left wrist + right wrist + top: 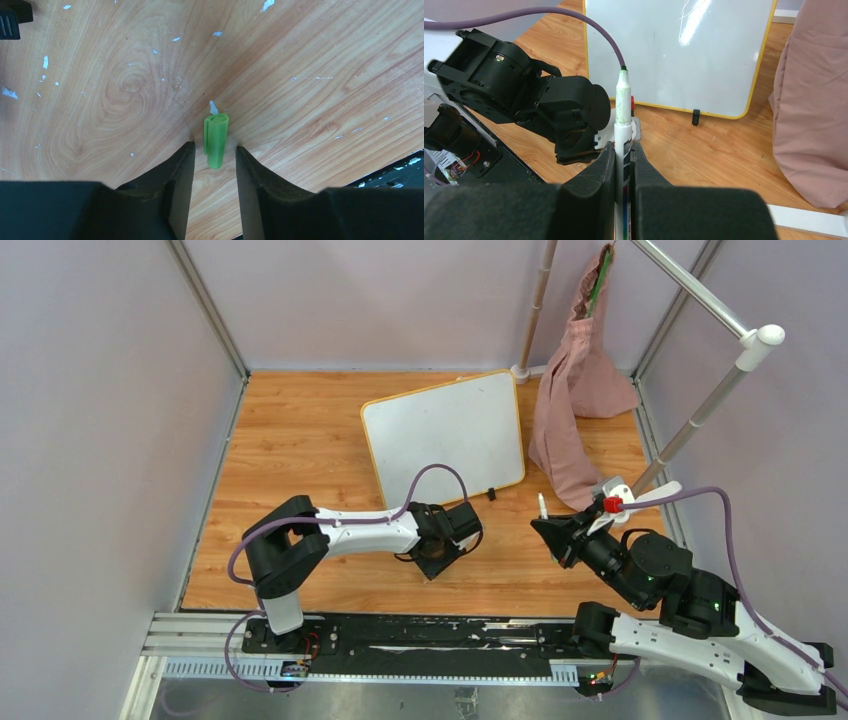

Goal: Write a sentence on the whiteboard
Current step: Place the pen cap at the center of the board, then write a sentence on the whiteboard.

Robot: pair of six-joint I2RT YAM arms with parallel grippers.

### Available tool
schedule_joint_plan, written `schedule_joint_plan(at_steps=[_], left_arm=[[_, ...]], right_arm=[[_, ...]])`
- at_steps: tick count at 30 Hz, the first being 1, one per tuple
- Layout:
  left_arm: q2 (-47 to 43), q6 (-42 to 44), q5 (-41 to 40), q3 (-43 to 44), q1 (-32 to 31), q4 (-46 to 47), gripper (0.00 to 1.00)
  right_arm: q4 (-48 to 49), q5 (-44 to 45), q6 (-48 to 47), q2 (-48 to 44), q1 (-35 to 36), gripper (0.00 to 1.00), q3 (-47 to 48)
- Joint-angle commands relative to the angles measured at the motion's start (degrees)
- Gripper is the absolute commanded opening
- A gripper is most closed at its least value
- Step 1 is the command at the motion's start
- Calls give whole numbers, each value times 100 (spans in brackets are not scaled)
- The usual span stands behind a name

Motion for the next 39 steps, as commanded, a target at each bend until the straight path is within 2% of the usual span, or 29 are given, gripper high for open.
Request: schedule_joint_plan(at_steps=[1, 11, 14, 20, 24, 28, 31, 33, 35, 39], left_arm=[[-32, -45, -57, -52, -25, 76, 43], [-647, -182, -606, 98, -24, -172, 53], [-1253, -263, -986, 226, -24, -336, 59], [-2730, -696, -1863, 348, -2, -534, 79], [-4005, -845, -1948, -39, 2, 72, 82], [-5414, -556, -1533, -942, 2, 1500, 82], [-6470, 28, -719, -1785, 2, 2788, 82], [-7101, 452, -56, -2180, 2, 3320, 83], [-7538, 894, 533, -2364, 2, 3484, 84], [-7819, 1639, 1626, -2128, 2, 3028, 87]], right_arm=[[-64, 49, 55, -108, 6, 0, -36], [-99, 45, 61, -118, 6, 0, 2], [-112, 26, 13, -110, 6, 0, 70], [-98, -204, -236, 66, 6, 0, 191], [11, -846, -532, 481, 6, 0, 416], [16, -1637, -737, 1139, 6, 0, 826], [-233, -2256, -890, 1668, -2, 0, 1222], [-498, -2686, -1038, 1996, -5, 0, 1507], [-751, -3274, -1183, 2291, -3, 0, 1782], [-1086, -4101, -1387, 2802, -1, 0, 2255]])
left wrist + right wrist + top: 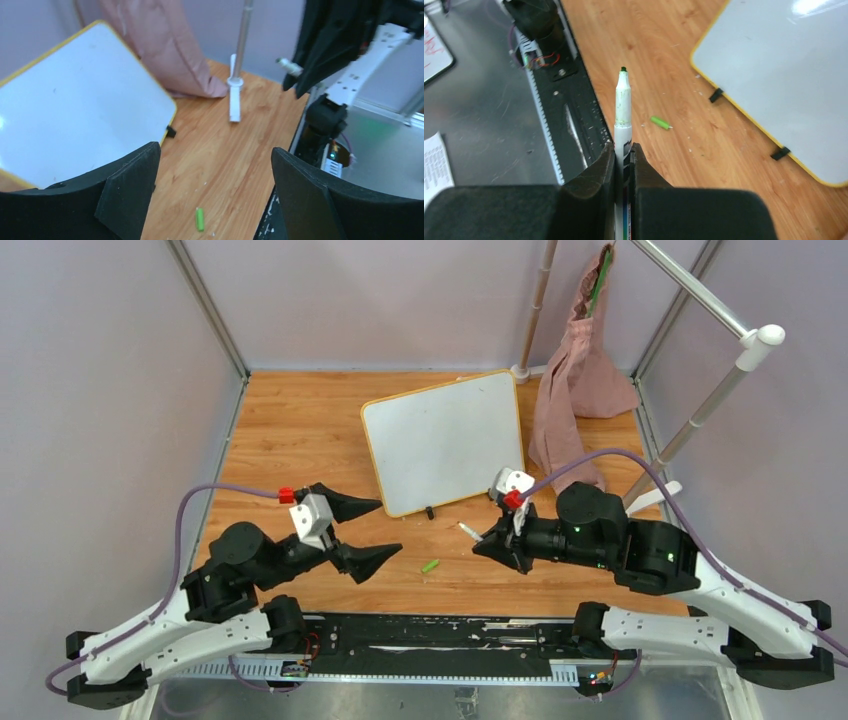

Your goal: Write a sentence on the whiteboard

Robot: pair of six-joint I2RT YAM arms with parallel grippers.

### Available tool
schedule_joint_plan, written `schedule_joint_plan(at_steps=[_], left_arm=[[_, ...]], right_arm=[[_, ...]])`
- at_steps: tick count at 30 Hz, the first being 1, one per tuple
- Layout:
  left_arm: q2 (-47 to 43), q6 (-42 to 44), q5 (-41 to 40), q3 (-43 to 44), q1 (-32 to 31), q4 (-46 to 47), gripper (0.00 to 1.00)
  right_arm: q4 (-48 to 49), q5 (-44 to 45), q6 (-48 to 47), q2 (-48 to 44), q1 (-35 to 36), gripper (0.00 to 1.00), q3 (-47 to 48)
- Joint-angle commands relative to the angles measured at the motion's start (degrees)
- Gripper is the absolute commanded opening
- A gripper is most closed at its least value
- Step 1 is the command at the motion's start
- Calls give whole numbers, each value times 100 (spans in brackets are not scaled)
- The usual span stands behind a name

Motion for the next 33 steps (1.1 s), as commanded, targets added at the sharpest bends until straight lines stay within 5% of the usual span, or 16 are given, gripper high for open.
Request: schedule_joint_plan(at_steps=[1, 10, 20, 33], left_arm=[[-163, 1081, 1607, 317, -4, 303, 88], [526, -126, 2349, 508, -4, 1223, 87], [977, -690, 2802, 852, -4, 1553, 80], [1275, -707, 2786, 862, -10, 1493, 58]], right_arm=[[-489, -1309, -405, 410, -2, 0, 528], [1191, -1964, -273, 428, -2, 0, 253], [1342, -2453, -204, 842, -6, 0, 389], [1383, -2655, -184, 939, 6, 0, 453]])
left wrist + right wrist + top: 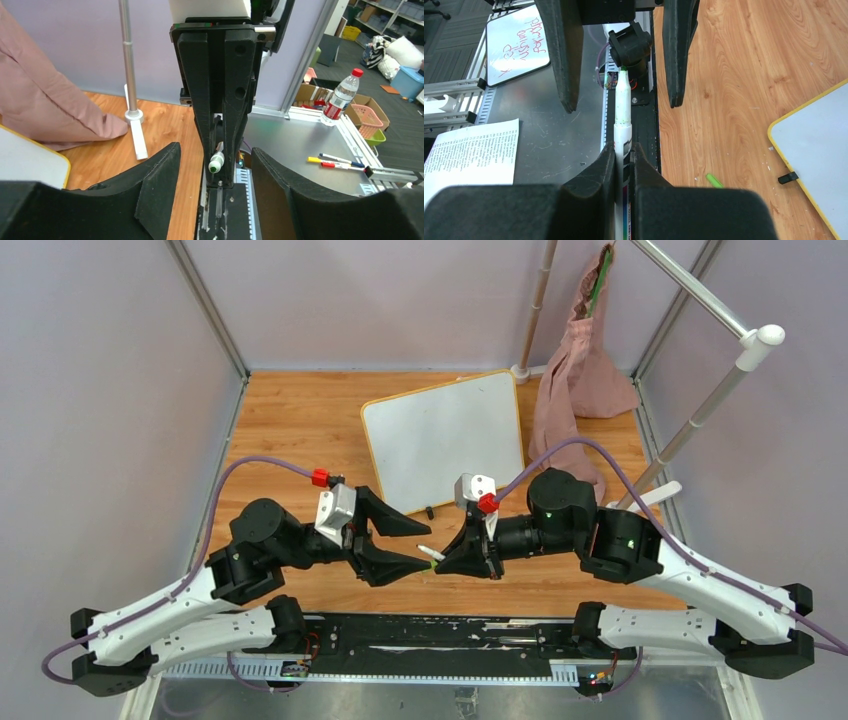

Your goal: Write a sentence on the whiteboard

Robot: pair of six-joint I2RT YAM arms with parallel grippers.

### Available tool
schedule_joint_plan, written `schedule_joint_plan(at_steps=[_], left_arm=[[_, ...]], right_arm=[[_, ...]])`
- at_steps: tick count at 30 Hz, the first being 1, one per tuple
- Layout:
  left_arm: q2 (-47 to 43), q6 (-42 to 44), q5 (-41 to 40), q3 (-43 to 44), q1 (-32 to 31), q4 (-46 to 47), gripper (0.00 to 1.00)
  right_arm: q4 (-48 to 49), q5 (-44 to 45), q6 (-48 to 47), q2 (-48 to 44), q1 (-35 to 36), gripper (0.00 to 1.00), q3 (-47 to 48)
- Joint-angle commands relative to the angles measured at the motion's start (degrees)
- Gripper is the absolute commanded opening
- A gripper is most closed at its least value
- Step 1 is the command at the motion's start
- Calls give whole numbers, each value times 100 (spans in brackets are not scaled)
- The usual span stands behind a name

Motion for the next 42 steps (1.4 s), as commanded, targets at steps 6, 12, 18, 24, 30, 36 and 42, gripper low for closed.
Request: schedule_joint_plan(at_steps=[6, 12, 18, 24, 30, 36, 42], left_arm=[[164, -70, 107, 158, -3, 180, 43], [247, -129, 172, 132, -2, 221, 29], [232, -222, 37, 98, -2, 331, 0], [-42, -687, -704, -286, -2, 986, 0], [-438, -1354, -1838, -812, -2, 2071, 0], [-520, -2133, -2420, -1567, -4, 3866, 0], [-365, -2408, -2434, -1823, -6, 4923, 0]], right_arm=[[193, -155, 55, -38, 15, 0, 146], [221, -137, 41, -83, 15, 0, 118], [212, -157, 34, -119, 15, 0, 88], [525, 88, 247, -382, 15, 42, -129], [2098, 877, 693, -1096, 15, 76, -893], [3992, 1489, 1126, -1335, 15, 81, -1617], [4351, 1941, 1335, -1030, 13, 81, -1437]])
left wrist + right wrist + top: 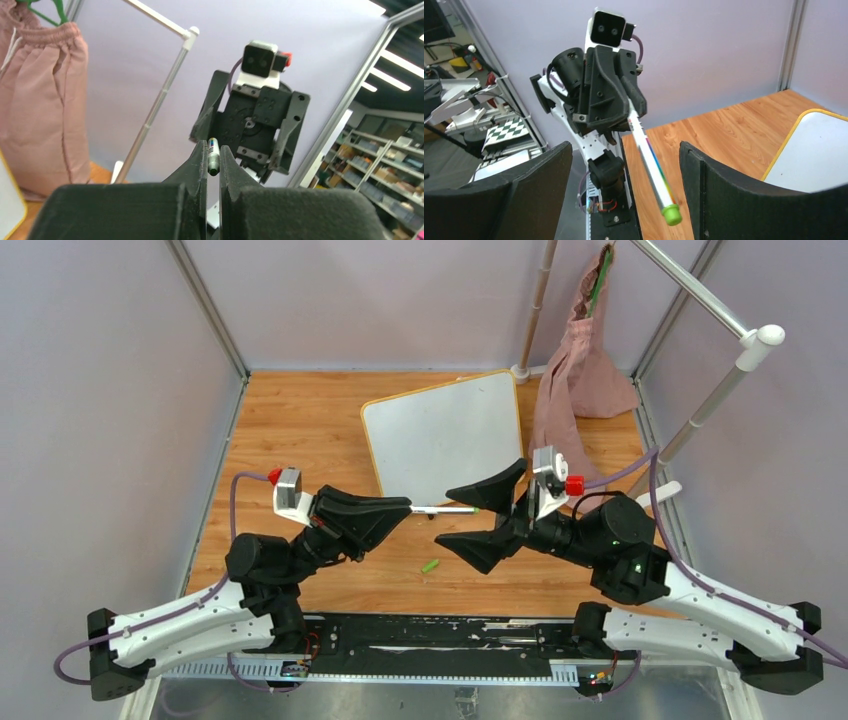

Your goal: Write a sentence on the whiteboard

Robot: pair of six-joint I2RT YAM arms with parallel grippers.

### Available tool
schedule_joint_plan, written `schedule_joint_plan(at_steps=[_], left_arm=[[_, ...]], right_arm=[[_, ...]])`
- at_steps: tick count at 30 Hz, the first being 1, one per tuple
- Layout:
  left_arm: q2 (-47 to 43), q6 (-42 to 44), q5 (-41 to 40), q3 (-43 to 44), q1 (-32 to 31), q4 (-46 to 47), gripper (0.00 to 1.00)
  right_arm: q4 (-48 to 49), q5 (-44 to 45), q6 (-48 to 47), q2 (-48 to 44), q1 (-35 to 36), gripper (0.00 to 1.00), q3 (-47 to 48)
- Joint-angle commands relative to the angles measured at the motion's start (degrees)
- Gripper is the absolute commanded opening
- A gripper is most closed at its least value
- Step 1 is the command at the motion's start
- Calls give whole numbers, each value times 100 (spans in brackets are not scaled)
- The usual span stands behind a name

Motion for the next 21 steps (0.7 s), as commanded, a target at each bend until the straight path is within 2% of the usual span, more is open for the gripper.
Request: schedule_joint_plan(at_steps=[1, 6, 12, 17, 21], left_arm=[[77, -318, -202, 12, -2, 1235, 0], [52, -330, -137, 26, 2, 1239, 0], [67, -377, -93, 15, 2, 1242, 0], [41, -406, -11, 8, 2, 1161, 0], [62, -464, -10, 3, -2, 1177, 0]], right_arm=[[593, 474, 301, 233, 15, 81, 289], [414, 369, 485, 567, 15, 78, 559], [888, 407, 667, 674, 15, 62, 470], [1041, 386, 723, 803, 15, 63, 530], [1194, 397, 784, 871, 15, 57, 526]])
